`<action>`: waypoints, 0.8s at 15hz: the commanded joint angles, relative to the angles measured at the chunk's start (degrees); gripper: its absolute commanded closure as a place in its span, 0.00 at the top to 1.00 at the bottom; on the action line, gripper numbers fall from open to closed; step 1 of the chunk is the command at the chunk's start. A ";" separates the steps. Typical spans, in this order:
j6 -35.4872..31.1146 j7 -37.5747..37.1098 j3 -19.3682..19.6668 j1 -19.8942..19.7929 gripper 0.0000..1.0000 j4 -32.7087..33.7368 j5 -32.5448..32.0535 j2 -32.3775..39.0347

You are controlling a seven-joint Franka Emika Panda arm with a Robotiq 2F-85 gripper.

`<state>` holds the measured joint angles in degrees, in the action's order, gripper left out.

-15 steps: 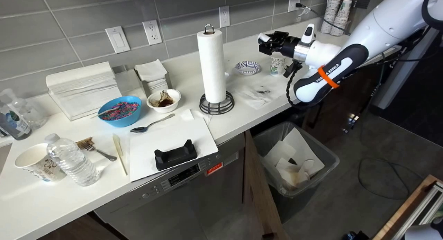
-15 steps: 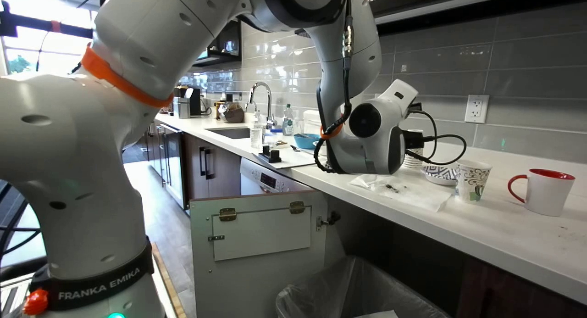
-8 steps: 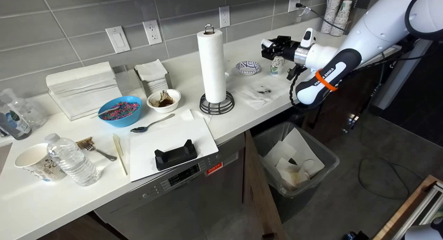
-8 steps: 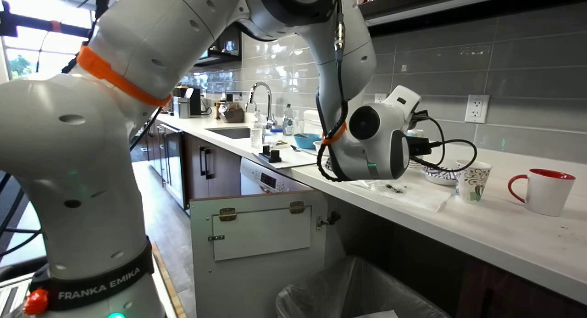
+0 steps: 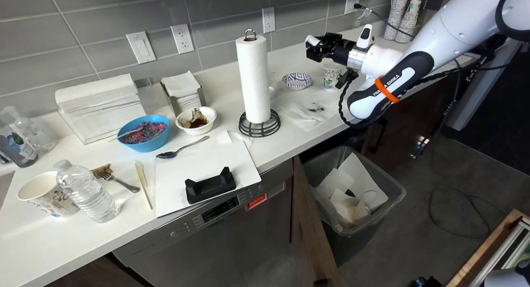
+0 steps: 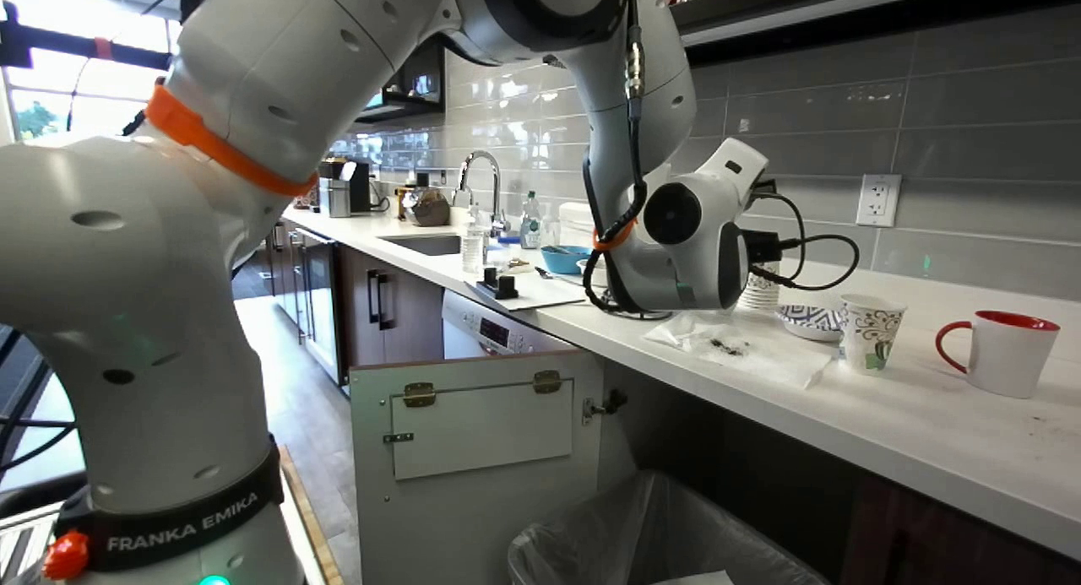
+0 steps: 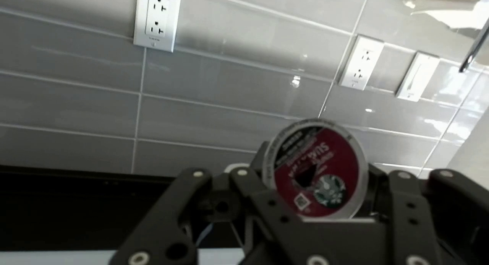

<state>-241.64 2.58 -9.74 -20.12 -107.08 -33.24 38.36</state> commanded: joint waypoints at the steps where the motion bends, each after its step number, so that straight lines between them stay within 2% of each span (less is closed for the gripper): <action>1: -0.63 -0.09 -5.57 -5.13 0.14 0.72 -2.38 0.82; 5: -0.69 0.03 -5.84 -6.19 0.14 -0.86 -2.69 0.69; 6: -0.62 0.41 -4.53 -5.37 0.14 -1.81 -1.92 0.30; 7: -0.69 -1.93 3.13 0.62 0.14 -2.08 0.45 -1.05; 10: 2.14 2.16 9.09 5.20 0.14 -3.83 5.40 -1.66; 12: 1.67 1.93 11.30 7.16 0.14 -3.89 5.82 -1.26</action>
<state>-240.88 3.53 -2.26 -16.55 -108.86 -29.63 38.31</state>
